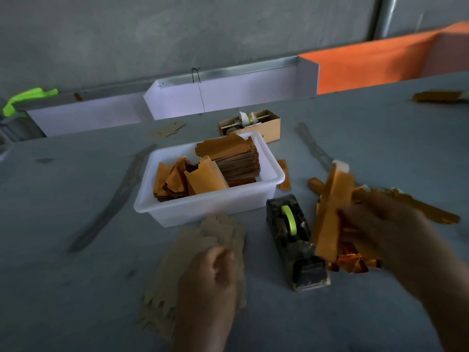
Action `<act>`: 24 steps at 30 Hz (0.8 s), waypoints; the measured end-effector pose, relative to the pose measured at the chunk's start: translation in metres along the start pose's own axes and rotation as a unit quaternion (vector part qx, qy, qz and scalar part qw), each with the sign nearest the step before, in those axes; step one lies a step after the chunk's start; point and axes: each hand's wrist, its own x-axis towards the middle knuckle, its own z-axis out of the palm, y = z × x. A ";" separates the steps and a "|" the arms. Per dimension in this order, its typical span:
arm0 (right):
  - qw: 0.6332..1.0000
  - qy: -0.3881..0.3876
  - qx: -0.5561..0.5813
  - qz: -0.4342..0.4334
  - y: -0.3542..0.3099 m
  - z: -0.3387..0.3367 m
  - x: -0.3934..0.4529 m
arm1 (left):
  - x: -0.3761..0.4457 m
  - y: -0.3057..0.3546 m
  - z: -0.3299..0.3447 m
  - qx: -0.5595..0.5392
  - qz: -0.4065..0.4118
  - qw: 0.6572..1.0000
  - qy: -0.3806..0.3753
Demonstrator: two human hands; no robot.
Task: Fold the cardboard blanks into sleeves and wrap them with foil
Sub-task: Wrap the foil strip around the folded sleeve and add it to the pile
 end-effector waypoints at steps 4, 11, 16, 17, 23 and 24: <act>0.972 0.190 -0.138 0.002 0.006 -0.026 0.013 | 0.013 -0.028 -0.007 0.235 0.040 0.969 0.062; 0.976 0.086 -0.169 -0.106 0.023 0.011 -0.037 | 0.013 -0.041 -0.003 0.404 -0.020 0.915 -0.017; 0.980 0.038 -0.136 -0.143 0.019 0.025 -0.046 | 0.020 -0.035 -0.014 0.284 -0.072 0.954 0.067; 0.980 0.031 -0.131 -0.150 0.016 0.027 -0.047 | 0.024 -0.038 -0.016 0.262 -0.075 0.959 0.080; 0.978 -0.007 -0.123 -0.166 0.019 0.033 -0.053 | 0.041 -0.058 -0.035 0.107 -0.110 0.977 0.145; 0.980 -0.015 -0.119 -0.160 0.020 0.034 -0.053 | 0.042 -0.059 -0.037 0.092 -0.112 0.979 0.147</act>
